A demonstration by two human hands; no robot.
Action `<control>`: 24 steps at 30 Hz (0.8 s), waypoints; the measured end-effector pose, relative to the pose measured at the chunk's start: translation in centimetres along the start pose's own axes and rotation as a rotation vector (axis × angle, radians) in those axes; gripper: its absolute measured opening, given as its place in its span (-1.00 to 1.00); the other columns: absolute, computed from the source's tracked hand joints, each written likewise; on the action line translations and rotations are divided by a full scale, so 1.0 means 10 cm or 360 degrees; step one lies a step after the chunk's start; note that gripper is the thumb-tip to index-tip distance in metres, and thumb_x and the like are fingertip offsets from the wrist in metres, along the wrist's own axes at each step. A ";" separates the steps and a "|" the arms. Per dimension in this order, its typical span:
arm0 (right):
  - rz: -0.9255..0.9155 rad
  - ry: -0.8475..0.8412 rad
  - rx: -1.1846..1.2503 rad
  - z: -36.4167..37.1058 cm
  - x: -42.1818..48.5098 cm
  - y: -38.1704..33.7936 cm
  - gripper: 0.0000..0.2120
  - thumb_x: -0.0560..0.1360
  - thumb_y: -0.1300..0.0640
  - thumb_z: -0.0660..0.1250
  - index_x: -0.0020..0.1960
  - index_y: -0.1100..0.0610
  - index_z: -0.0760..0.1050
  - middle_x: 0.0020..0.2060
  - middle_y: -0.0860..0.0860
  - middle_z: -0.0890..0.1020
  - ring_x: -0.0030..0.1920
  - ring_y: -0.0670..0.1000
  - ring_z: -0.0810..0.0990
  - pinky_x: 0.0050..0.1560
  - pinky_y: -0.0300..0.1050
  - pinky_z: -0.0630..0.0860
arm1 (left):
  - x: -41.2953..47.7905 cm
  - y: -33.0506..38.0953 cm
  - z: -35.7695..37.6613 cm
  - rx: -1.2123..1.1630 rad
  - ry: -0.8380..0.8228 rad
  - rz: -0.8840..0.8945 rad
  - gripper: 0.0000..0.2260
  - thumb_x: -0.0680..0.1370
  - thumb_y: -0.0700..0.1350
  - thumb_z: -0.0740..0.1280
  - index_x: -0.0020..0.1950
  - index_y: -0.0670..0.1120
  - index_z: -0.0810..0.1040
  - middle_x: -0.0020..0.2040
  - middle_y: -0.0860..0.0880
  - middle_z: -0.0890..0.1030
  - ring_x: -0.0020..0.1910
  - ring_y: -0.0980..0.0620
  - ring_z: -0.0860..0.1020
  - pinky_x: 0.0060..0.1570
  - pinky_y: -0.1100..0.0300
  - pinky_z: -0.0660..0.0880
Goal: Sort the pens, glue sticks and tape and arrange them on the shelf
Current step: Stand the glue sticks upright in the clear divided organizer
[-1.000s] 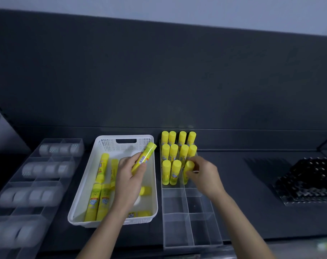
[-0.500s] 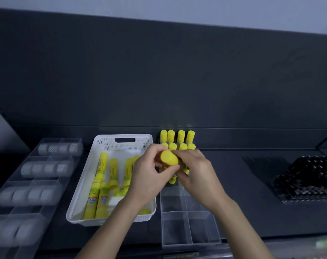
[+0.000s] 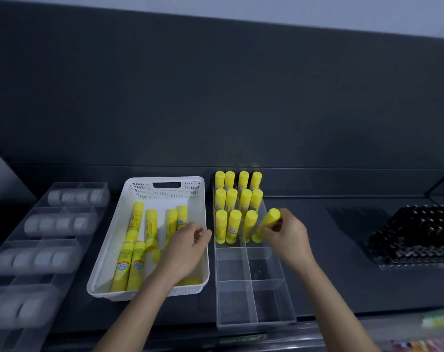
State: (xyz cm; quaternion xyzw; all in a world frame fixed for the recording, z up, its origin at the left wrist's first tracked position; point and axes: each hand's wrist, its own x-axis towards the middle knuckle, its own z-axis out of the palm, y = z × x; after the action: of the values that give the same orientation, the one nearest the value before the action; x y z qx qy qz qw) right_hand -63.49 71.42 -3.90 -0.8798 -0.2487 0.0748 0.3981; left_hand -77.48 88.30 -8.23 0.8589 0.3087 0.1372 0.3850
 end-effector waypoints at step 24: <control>-0.0140 -0.0113 -0.0145 0.08 0.19 0.01 -0.82 0.43 0.32 0.35 -0.01 0.15 0.49 -0.22 -0.01 0.54 -0.23 -0.04 0.50 -0.36 -0.38 0.34 | -0.02 0.00 -0.02 -0.0002 -0.0012 -0.0039 -0.75 0.60 0.08 0.21 0.01 -0.08 0.52 -0.13 0.02 0.57 -0.13 0.06 0.51 -0.21 0.23 0.36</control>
State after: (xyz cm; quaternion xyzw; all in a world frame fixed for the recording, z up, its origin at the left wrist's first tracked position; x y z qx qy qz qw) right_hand -62.09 72.85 -4.38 -0.8820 -0.3044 0.0770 0.3514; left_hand -77.73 88.21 -8.10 0.8553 0.3177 0.1295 0.3883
